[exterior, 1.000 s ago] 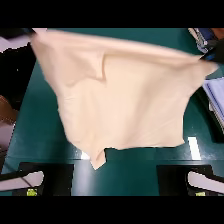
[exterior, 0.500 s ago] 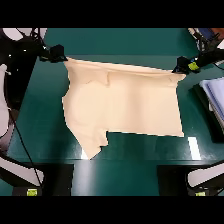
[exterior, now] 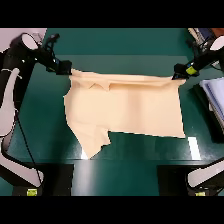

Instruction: Fold the shirts.

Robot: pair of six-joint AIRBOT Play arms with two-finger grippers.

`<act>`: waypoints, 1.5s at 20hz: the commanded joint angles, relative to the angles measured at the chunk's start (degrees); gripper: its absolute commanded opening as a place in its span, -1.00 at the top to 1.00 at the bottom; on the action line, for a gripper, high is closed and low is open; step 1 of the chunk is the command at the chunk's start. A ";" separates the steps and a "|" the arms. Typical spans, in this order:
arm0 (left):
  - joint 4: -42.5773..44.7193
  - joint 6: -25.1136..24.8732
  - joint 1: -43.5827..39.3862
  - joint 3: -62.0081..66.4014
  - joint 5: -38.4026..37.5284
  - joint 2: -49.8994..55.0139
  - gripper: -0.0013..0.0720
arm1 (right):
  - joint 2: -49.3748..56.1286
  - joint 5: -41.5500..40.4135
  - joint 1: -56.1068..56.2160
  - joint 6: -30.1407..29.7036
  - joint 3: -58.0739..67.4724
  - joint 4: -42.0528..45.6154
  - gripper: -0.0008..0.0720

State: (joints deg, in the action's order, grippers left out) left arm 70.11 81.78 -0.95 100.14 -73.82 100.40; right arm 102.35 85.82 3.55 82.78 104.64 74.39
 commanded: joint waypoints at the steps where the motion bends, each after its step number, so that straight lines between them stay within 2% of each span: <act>1: 1.27 0.31 -0.72 -7.91 1.57 0.04 0.90 | -1.90 -0.92 1.16 -0.33 -7.34 2.10 0.94; 5: 1.25 0.90 -0.70 -10.47 3.91 -0.04 0.89 | -4.15 -5.60 1.88 -0.31 -13.35 1.62 0.93; 6: 1.25 0.92 -0.72 -10.10 3.56 -0.07 0.77 | -4.48 -5.73 1.88 -0.31 -13.70 1.62 0.92; 7: 1.05 1.09 -0.72 -10.01 3.30 -0.13 0.03 | -4.52 -5.46 1.86 -0.31 -13.51 1.62 0.68; 8: 1.14 1.42 -0.70 -10.01 2.71 -0.42 -0.48 | -4.50 -4.48 1.86 -0.31 -12.79 1.62 0.01; 9: 1.14 2.03 -0.66 -10.03 1.64 -1.07 -0.47 | -4.52 -2.84 1.77 -0.33 -11.96 1.66 -0.10; 11: 1.75 2.23 -0.66 -10.91 -0.70 -3.43 -0.47 | -5.05 2.10 1.22 -1.16 -10.36 1.66 -0.09; 13: 1.77 2.23 -0.66 -15.23 -0.70 -8.35 -0.47 | -8.81 2.21 0.50 -1.49 -12.92 1.64 -0.09; 19: 0.20 3.45 -0.72 -44.09 0.72 -28.57 -0.47 | -25.44 -0.39 -1.75 -1.97 -27.50 1.62 -0.09; 24: -6.82 3.74 -0.72 -63.65 6.58 -41.16 -0.47 | -34.03 -1.20 -4.85 -1.95 -35.26 1.62 -0.09; 30: -18.86 0.17 -0.72 -72.24 16.50 -41.46 -0.47 | -40.46 -2.69 -6.99 -1.95 -40.85 1.62 -0.08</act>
State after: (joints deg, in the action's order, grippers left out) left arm 57.34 83.92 -1.65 31.97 -62.65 59.83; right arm 64.73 83.70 -2.66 80.84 66.17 76.03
